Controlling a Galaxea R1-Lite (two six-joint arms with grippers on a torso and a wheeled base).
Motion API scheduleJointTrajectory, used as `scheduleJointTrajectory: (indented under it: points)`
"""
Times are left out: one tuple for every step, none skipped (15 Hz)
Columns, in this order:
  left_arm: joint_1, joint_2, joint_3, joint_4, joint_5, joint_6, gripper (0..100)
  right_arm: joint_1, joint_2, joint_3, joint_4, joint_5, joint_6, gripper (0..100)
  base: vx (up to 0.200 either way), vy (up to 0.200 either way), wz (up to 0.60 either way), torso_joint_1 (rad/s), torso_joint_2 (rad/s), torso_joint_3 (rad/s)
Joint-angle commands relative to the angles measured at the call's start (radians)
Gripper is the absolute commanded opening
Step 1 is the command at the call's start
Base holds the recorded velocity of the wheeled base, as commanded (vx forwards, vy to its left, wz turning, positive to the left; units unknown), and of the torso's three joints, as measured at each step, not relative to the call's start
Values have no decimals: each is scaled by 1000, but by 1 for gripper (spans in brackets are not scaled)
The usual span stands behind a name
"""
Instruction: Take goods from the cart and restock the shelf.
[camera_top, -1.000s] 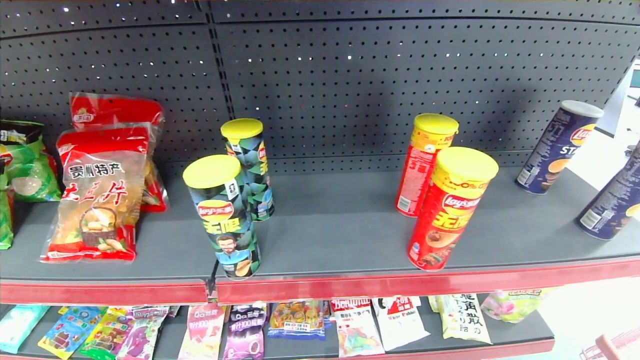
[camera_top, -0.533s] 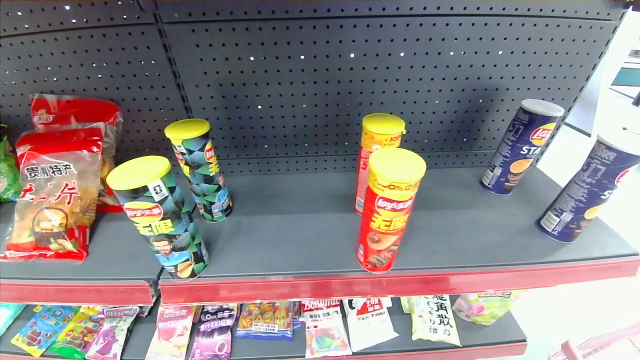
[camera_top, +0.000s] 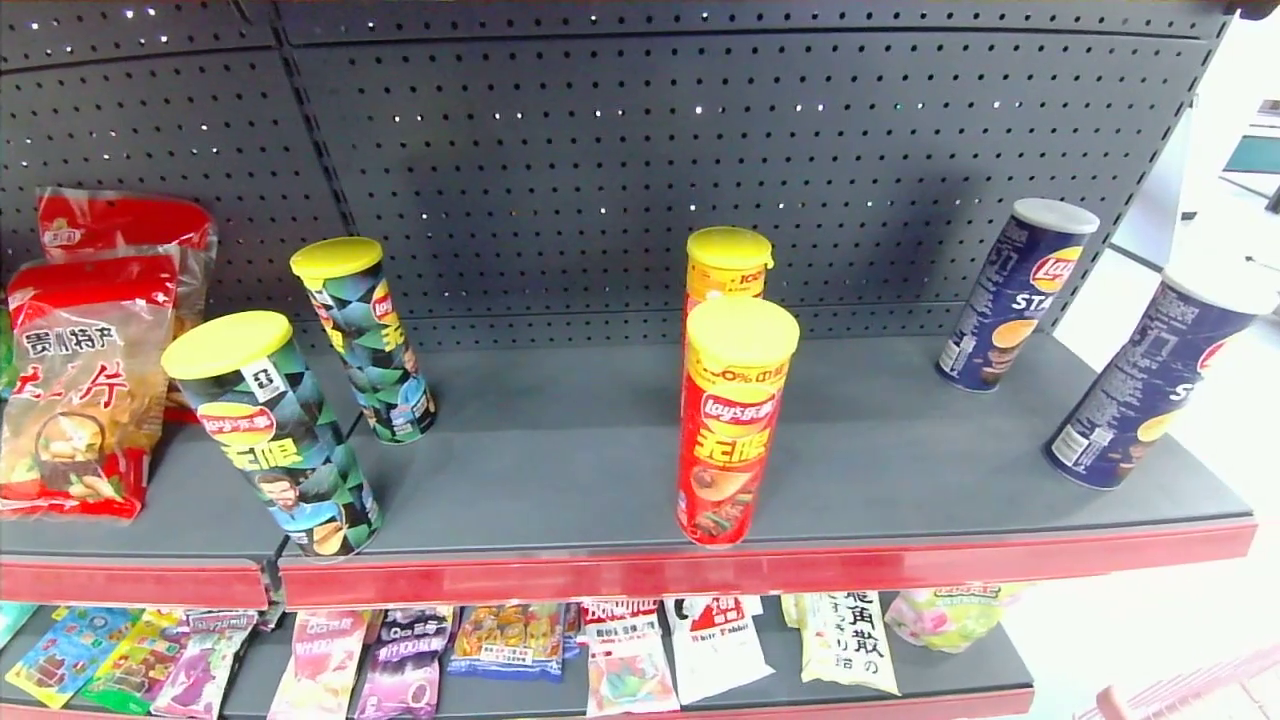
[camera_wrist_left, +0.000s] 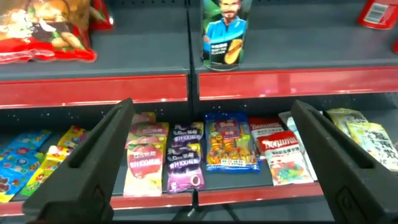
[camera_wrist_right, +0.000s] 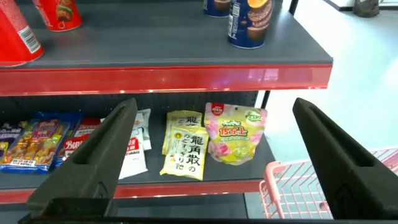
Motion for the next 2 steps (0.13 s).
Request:
scheduleJointTrajectory:
  points:
    - [0, 0, 0, -1, 0, -1, 100, 1, 0, 0, 0, 0, -2, 100, 0, 0, 0, 0, 0, 0]
    - [0, 0, 0, 1, 0, -1, 100, 0, 1, -1, 3, 0, -3, 100, 0, 0, 0, 0, 0, 0]
